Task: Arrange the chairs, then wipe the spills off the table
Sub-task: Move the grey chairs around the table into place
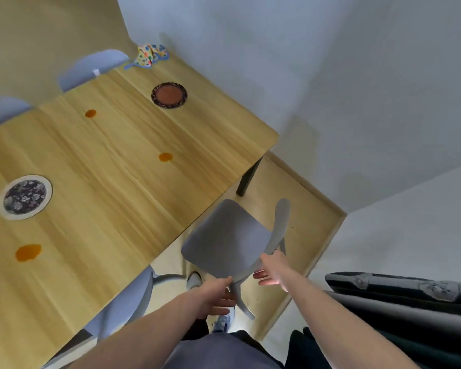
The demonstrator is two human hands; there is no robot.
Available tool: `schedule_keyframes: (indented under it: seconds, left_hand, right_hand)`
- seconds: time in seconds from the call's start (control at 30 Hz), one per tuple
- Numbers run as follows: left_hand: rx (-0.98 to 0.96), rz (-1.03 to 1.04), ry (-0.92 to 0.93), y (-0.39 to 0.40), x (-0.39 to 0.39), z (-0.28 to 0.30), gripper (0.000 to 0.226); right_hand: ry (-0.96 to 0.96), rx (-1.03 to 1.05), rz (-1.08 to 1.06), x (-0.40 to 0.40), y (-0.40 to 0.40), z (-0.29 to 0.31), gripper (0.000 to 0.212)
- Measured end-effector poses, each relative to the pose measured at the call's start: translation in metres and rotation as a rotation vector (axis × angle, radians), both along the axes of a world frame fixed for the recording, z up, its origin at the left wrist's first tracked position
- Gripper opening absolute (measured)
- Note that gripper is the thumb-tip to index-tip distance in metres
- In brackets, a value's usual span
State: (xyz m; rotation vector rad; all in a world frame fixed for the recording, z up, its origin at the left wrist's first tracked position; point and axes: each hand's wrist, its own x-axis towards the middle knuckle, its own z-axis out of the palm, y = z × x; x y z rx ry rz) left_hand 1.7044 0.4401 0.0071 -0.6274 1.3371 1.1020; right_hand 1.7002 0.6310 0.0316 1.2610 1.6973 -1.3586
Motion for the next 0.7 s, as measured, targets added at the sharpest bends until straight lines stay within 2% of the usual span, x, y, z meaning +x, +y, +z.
schedule_keyframes:
  seconds: [0.27, 0.4, 0.5, 0.7]
  left_hand:
    - [-0.029, 0.283, 0.037, -0.012, -0.031, -0.003, 0.029]
    - [-0.074, 0.429, 0.057, -0.024, -0.048, -0.008, 0.022]
    - [-0.076, 0.463, 0.068, -0.031, -0.06, -0.013, 0.023]
    - [-0.059, 0.548, 0.039, -0.041, -0.083, -0.009, 0.021]
  right_hand:
    - [0.02, 0.08, 0.085, -0.048, 0.0, 0.002, 0.017]
    - [0.02, 0.114, 0.109, -0.07, -0.005, 0.0, 0.025]
    - [0.036, 0.101, 0.07, -0.08, -0.012, -0.002, 0.03]
    - [0.083, 0.065, 0.005, -0.099, -0.023, 0.007, 0.024]
